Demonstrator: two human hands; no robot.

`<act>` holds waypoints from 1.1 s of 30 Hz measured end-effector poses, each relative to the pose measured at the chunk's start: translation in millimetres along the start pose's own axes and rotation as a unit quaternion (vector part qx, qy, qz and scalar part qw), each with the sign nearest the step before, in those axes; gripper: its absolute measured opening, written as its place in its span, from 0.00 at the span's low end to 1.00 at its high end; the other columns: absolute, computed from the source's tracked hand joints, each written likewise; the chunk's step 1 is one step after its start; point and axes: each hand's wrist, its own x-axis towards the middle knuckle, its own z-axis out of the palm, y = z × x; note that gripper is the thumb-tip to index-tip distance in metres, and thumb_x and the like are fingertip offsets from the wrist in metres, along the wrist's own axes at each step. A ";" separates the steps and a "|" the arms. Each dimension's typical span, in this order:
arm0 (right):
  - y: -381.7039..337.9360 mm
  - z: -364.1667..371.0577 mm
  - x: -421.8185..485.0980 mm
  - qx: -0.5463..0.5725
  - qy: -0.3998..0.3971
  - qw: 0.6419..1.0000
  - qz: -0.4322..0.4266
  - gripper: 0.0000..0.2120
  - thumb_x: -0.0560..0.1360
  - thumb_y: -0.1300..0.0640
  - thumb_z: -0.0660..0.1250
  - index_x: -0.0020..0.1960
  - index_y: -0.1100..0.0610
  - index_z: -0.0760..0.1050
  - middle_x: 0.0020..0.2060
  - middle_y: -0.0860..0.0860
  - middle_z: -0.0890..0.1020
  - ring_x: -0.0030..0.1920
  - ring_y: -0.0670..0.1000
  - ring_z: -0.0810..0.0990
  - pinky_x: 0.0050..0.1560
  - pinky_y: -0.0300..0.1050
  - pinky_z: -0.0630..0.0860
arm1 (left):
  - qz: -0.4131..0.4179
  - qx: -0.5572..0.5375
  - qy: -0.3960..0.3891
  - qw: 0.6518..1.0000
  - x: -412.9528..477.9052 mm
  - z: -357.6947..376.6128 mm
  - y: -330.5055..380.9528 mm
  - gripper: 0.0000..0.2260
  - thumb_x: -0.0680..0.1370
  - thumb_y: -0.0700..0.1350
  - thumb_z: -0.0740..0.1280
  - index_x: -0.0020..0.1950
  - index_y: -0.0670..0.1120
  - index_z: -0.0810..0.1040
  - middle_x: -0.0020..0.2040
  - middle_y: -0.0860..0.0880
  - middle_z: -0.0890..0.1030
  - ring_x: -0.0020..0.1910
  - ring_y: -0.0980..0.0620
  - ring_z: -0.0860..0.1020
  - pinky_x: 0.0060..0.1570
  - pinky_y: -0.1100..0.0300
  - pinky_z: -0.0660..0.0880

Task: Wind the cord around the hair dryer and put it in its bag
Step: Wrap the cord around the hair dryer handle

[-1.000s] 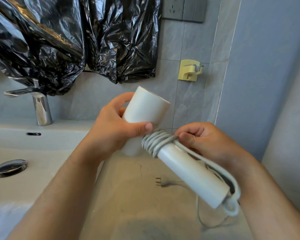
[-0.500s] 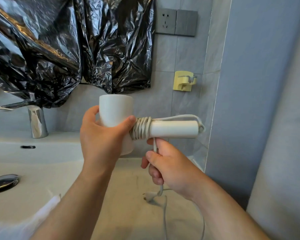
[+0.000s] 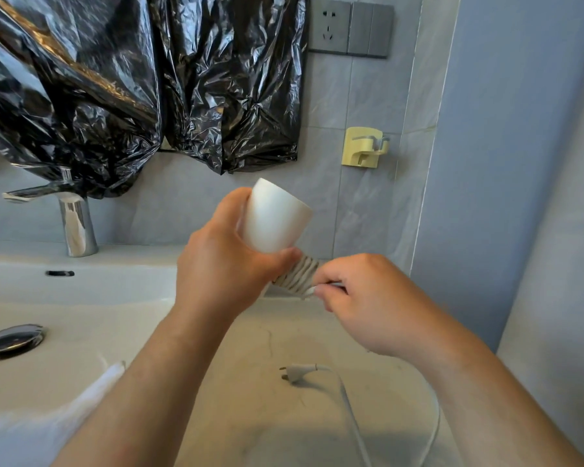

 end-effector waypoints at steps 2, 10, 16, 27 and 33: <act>4.4 -5.3 -0.8 0.026 0.003 1.000 0.005 0.07 0.75 0.54 0.66 0.40 0.51 0.81 0.36 0.47 0.83 0.36 0.44 0.78 0.39 0.40 0.73 | -0.002 -0.026 -0.025 0.999 2.9 -1.2 -2.7 0.32 0.56 0.62 0.75 0.58 0.62 0.72 0.44 0.58 0.81 0.45 0.48 0.80 0.45 0.49 0.79; 20.0 -12.8 1.0 0.163 0.044 0.983 0.066 0.08 0.64 0.51 0.78 0.35 0.53 0.81 0.28 0.47 0.79 0.29 0.42 0.73 0.34 0.40 0.71 | 0.002 -0.109 -0.089 0.990 8.5 -7.8 -9.8 0.32 0.53 0.62 0.77 0.55 0.64 0.75 0.42 0.55 0.83 0.41 0.49 0.82 0.43 0.45 0.81; 29.8 -10.4 1.3 0.258 -0.007 0.964 0.062 0.13 0.61 0.50 0.79 0.34 0.57 0.80 0.27 0.48 0.75 0.30 0.44 0.71 0.34 0.40 0.68 | 0.012 -0.132 -0.114 0.985 8.1 -12.4 -7.1 0.32 0.53 0.60 0.78 0.55 0.64 0.75 0.42 0.52 0.84 0.41 0.48 0.82 0.42 0.45 0.81; 41.6 -17.8 -3.9 0.260 -0.231 0.935 0.065 0.20 0.58 0.38 0.74 0.34 0.55 0.81 0.23 0.46 0.69 0.25 0.46 0.64 0.26 0.40 0.60 | 0.052 -0.129 -0.213 0.967 6.0 -17.2 0.3 0.34 0.52 0.58 0.79 0.56 0.63 0.76 0.44 0.54 0.84 0.42 0.56 0.82 0.44 0.55 0.81; 41.6 -23.4 -4.5 0.195 -0.173 0.965 0.013 0.26 0.54 0.28 0.72 0.36 0.49 0.85 0.36 0.58 0.82 0.36 0.49 0.76 0.42 0.51 0.72 | 0.066 -0.119 -0.221 0.966 2.6 -15.0 5.8 0.37 0.52 0.57 0.81 0.60 0.61 0.75 0.47 0.55 0.84 0.46 0.54 0.82 0.45 0.51 0.81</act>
